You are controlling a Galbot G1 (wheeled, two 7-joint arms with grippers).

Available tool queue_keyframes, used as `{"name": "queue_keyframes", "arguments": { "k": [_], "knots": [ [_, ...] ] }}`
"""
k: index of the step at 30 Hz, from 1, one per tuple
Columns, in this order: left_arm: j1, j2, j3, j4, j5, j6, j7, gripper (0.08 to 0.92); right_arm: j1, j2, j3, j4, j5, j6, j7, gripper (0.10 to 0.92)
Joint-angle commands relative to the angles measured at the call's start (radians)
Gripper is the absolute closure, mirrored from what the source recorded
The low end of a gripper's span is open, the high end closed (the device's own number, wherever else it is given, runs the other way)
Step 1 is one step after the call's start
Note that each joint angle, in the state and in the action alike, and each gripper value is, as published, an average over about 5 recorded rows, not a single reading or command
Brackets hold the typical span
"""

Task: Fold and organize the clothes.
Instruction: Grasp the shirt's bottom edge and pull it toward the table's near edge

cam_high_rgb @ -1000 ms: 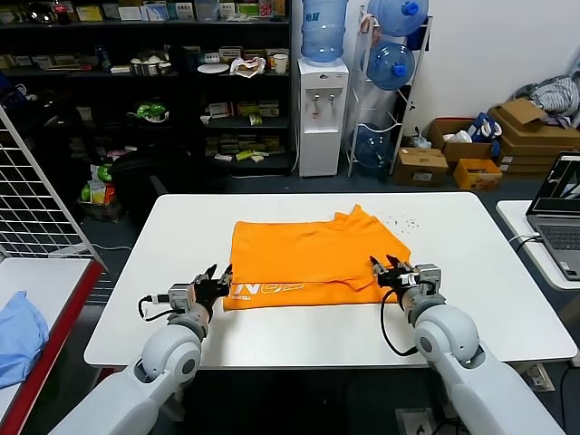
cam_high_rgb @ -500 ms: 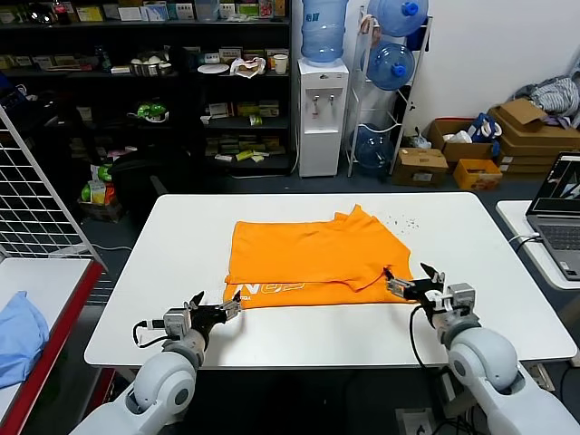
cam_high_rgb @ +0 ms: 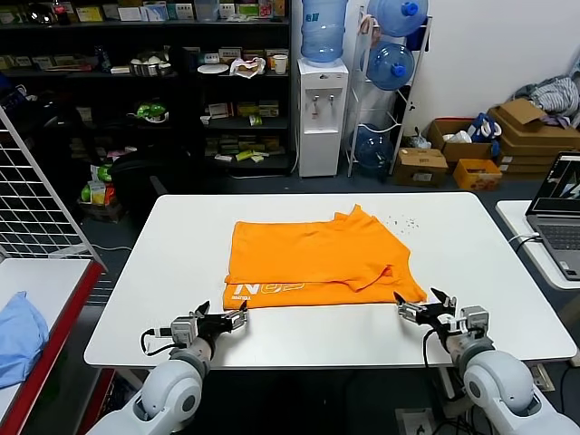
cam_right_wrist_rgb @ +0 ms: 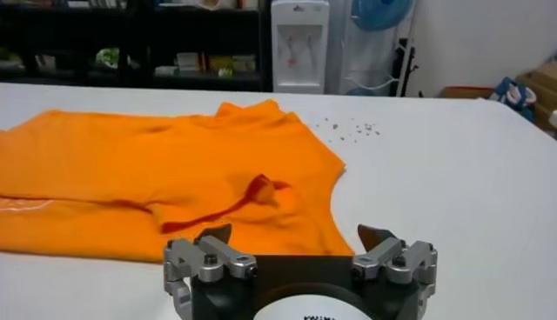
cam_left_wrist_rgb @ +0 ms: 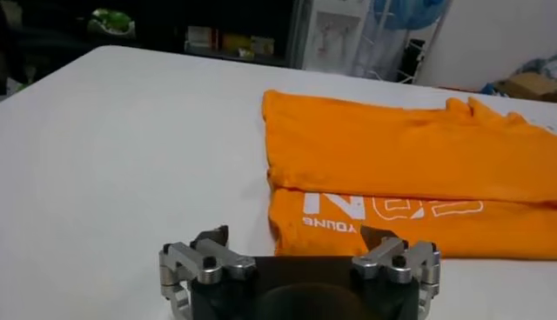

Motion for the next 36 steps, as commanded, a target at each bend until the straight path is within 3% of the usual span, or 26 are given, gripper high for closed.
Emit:
{"name": "queue_keyframes", "arguments": {
  "k": [1,6,13,32,36],
  "knots": [
    [-0.005,-0.012,0.005,0.034,0.012,0.000,0.009,0.079,0.006,-0.002,0.012,-0.052,0.008,0.007,-0.015,0.104],
    [-0.012,-0.013,0.013,0.040,0.015,0.000,0.009,0.079,0.035,0.002,0.000,-0.076,0.009,0.005,-0.015,0.124],
    [-0.014,-0.016,0.024,0.040,0.020,0.001,0.006,0.123,0.070,0.013,-0.021,-0.099,0.007,0.000,-0.023,0.306],
    [-0.013,-0.020,0.040,0.036,0.027,0.001,-0.001,0.678,0.042,0.008,-0.012,-0.069,0.035,-0.030,-0.012,0.855],
    [-0.007,-0.011,0.033,0.015,0.024,0.001,-0.010,0.808,0.025,0.003,-0.002,-0.051,0.055,-0.032,-0.006,0.903]
  ]
}}
